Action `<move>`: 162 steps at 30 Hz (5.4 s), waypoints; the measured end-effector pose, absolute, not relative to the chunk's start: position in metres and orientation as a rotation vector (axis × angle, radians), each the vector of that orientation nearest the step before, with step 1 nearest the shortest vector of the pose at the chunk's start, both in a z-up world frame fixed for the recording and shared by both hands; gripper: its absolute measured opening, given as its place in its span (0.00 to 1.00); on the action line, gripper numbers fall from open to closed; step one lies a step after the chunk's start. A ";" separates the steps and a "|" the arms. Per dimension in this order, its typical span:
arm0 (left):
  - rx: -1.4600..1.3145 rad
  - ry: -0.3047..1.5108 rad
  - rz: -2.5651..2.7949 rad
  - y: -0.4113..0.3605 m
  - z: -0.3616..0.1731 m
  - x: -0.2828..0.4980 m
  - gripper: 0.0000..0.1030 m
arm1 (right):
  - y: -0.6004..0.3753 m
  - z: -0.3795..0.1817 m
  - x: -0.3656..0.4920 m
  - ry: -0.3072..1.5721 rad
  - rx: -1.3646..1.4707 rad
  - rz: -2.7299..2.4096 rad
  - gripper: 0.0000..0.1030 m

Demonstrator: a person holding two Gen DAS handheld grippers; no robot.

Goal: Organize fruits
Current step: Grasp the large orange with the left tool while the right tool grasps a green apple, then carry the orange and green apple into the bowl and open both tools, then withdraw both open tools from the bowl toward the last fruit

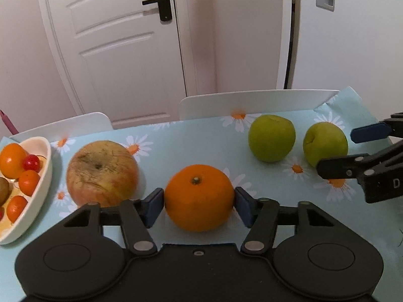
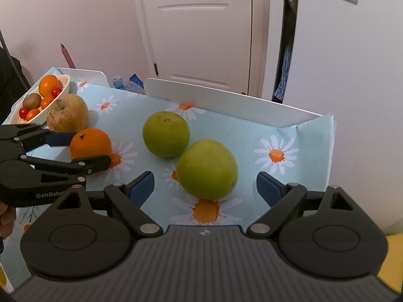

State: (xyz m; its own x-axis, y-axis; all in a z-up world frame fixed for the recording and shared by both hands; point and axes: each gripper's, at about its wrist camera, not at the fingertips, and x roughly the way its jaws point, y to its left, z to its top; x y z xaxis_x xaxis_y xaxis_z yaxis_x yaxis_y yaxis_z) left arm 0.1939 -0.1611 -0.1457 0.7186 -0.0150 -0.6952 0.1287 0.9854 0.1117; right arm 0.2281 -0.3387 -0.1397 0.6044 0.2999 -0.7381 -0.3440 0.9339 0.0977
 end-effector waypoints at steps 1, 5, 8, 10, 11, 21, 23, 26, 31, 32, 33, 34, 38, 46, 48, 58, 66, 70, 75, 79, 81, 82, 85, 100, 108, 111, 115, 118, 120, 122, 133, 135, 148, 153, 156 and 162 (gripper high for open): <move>0.161 0.766 -0.080 -0.162 -0.146 0.193 0.62 | -0.339 -0.140 0.229 0.843 -0.056 0.375 1.00; 0.164 0.772 -0.079 -0.162 -0.145 0.191 0.61 | -0.337 -0.142 0.234 0.851 -0.055 0.383 0.91; 0.173 0.774 -0.078 -0.162 -0.145 0.186 0.61 | -0.337 -0.143 0.235 0.850 -0.052 0.385 0.90; 0.174 0.775 -0.075 -0.161 -0.145 0.182 0.61 | -0.337 -0.144 0.236 0.851 -0.051 0.387 0.88; 0.172 0.776 -0.074 -0.160 -0.145 0.181 0.61 | -0.337 -0.144 0.237 0.852 -0.051 0.388 0.86; 0.166 0.782 -0.064 -0.155 -0.144 0.170 0.61 | -0.333 -0.147 0.242 0.843 -0.063 0.384 0.82; 0.162 0.778 -0.061 -0.154 -0.142 0.167 0.61 | -0.332 -0.148 0.243 0.846 -0.065 0.380 0.76; 0.158 0.770 -0.060 -0.152 -0.139 0.163 0.61 | -0.331 -0.148 0.244 0.847 -0.074 0.376 0.71; 0.147 0.761 -0.056 -0.147 -0.133 0.155 0.61 | -0.330 -0.140 0.238 0.834 -0.068 0.370 0.71; 0.143 0.758 -0.054 -0.146 -0.131 0.154 0.61 | -0.329 -0.137 0.237 0.833 -0.070 0.372 0.71; 0.140 0.755 -0.053 -0.145 -0.128 0.152 0.61 | -0.328 -0.135 0.235 0.832 -0.071 0.374 0.71; 0.137 0.751 -0.052 -0.143 -0.125 0.150 0.61 | -0.327 -0.131 0.234 0.829 -0.072 0.377 0.71; 0.125 0.736 -0.038 -0.138 -0.111 0.139 0.61 | -0.321 -0.116 0.226 0.820 -0.071 0.394 0.71; 0.116 0.695 0.012 -0.115 -0.076 0.116 0.61 | -0.289 -0.074 0.206 0.770 -0.076 0.470 0.71; 0.113 0.685 0.024 -0.105 -0.066 0.110 0.61 | -0.277 -0.063 0.201 0.761 -0.075 0.488 0.71; 0.138 0.637 0.055 -0.036 -0.034 0.096 0.61 | -0.197 -0.027 0.186 0.722 -0.065 0.531 0.71; 0.165 0.651 0.035 0.030 -0.031 0.103 0.61 | -0.126 -0.022 0.192 0.736 -0.049 0.516 0.71; 0.182 0.668 0.011 0.058 -0.039 0.111 0.61 | -0.093 -0.027 0.197 0.751 -0.045 0.501 0.71; 0.226 0.682 -0.041 0.085 -0.052 0.126 0.61 | -0.060 -0.036 0.204 0.768 -0.030 0.466 0.71; 0.239 0.702 -0.092 0.101 -0.067 0.141 0.61 | -0.038 -0.042 0.212 0.779 -0.021 0.428 0.71; 0.253 0.712 -0.115 0.107 -0.075 0.147 0.61 | -0.029 -0.046 0.217 0.785 -0.015 0.405 0.71; 0.261 0.717 -0.126 0.109 -0.079 0.151 0.61 | -0.025 -0.048 0.218 0.788 -0.012 0.395 0.71; 0.284 0.738 -0.164 0.113 -0.091 0.163 0.61 | -0.016 -0.054 0.222 0.799 -0.003 0.369 0.71; 0.309 0.698 -0.262 0.121 -0.105 0.167 0.90 | 0.009 -0.066 0.238 0.832 -0.024 0.331 0.71; 0.230 0.692 -0.212 0.139 -0.089 0.161 0.91 | 0.028 -0.063 0.246 0.835 -0.058 0.384 0.71; 0.198 0.688 -0.182 0.147 -0.084 0.157 0.91 | 0.038 -0.064 0.251 0.836 -0.068 0.416 0.71; 0.173 0.692 -0.146 0.155 -0.080 0.152 0.91 | 0.054 -0.070 0.258 0.839 -0.091 0.455 0.71; 0.157 0.700 -0.124 0.160 -0.080 0.150 0.91 | 0.062 -0.078 0.265 0.852 -0.098 0.477 0.71; 0.147 0.704 -0.112 0.163 -0.081 0.150 0.91 | 0.065 -0.084 0.269 0.859 -0.100 0.489 0.71; 0.141 0.708 -0.105 0.166 -0.082 0.151 0.91 | 0.068 -0.089 0.273 0.865 -0.103 0.495 0.71; 0.143 0.725 -0.106 0.167 -0.088 0.155 0.91 | 0.070 -0.087 0.275 0.820 -0.108 0.508 1.00; 0.140 0.727 -0.105 0.167 -0.087 0.155 0.91 | 0.068 -0.082 0.273 0.811 -0.108 0.493 1.00; 0.143 0.693 -0.126 0.162 -0.072 0.153 0.91 | 0.040 -0.055 0.251 0.807 -0.061 0.424 1.00; 0.147 0.670 -0.117 0.155 -0.064 0.149 0.91 | 0.025 -0.043 0.241 0.789 -0.046 0.415 1.00; 0.152 0.660 -0.101 0.148 -0.058 0.145 0.91 | 0.010 -0.036 0.233 0.776 -0.036 0.415 1.00; 0.156 0.633 -0.052 0.123 -0.045 0.130 0.91 | -0.033 -0.020 0.216 0.763 -0.021 0.406 1.00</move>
State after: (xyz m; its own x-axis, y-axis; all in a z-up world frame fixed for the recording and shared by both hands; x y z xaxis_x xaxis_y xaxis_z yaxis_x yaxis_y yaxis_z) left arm 0.1296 0.1229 -0.0451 0.8051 -0.0004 -0.5931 0.0957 0.9870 0.1293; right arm 0.2156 -0.0327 -0.0204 0.6492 0.3493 -0.6757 -0.3646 0.9225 0.1266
